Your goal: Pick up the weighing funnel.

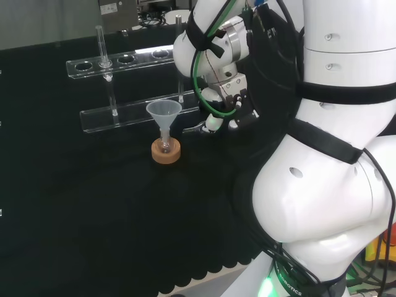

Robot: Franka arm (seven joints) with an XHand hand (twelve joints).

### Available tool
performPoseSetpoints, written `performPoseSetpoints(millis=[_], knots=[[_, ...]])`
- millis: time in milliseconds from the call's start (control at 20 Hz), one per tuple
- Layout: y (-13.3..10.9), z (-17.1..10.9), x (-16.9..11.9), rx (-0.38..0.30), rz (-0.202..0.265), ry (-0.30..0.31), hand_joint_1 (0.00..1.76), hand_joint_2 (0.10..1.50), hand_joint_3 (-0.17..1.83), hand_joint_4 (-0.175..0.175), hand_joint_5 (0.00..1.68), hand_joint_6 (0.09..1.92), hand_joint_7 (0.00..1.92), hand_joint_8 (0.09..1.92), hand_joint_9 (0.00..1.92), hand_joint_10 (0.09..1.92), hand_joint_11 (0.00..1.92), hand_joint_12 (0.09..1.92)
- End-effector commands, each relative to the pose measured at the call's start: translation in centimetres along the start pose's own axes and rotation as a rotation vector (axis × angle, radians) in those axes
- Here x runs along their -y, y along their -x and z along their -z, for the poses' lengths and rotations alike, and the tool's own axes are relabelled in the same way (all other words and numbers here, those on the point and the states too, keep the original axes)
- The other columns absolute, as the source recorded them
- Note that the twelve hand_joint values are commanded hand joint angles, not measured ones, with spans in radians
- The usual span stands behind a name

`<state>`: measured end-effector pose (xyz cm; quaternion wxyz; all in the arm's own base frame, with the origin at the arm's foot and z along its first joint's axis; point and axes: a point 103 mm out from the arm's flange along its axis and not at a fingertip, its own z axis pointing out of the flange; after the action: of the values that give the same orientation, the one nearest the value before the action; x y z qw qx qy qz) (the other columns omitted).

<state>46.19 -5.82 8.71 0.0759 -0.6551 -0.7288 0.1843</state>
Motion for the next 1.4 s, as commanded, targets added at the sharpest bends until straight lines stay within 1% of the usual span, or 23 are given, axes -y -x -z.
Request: performPoseSetpoints(millis=[50, 450, 850, 1200, 1400], knots=[[-0.05, -0.59, -0.21, 0.009, -0.015, 0.015, 0.84, 0.65, 0.62, -0.039, 0.63, 0.61, 0.61, 0.69, 0.89, 0.5, 0.53, 1.26], [0.06, -1.02, -0.61, 0.005, -0.011, 0.005, 0.86, 0.65, 0.62, -0.043, 0.58, 0.61, 0.6, 0.69, 0.89, 0.5, 0.53, 1.26], [0.05, -1.26, -0.8, 0.002, -0.002, 0.019, 0.88, 0.65, 0.62, -0.046, 0.58, 0.62, 0.6, 0.7, 0.89, 0.51, 0.54, 1.26], [-0.42, -1.21, -0.86, 0.001, 0.0, 0.026, 0.89, 0.65, 0.62, -0.048, 0.62, 0.65, 0.7, 0.73, 0.92, 0.52, 0.55, 1.25], [-0.25, -1.57, -0.9, -0.009, 0.002, 0.027, 0.9, 0.65, 0.62, -0.048, 0.64, 0.66, 0.74, 0.73, 0.94, 0.52, 0.56, 1.25]])
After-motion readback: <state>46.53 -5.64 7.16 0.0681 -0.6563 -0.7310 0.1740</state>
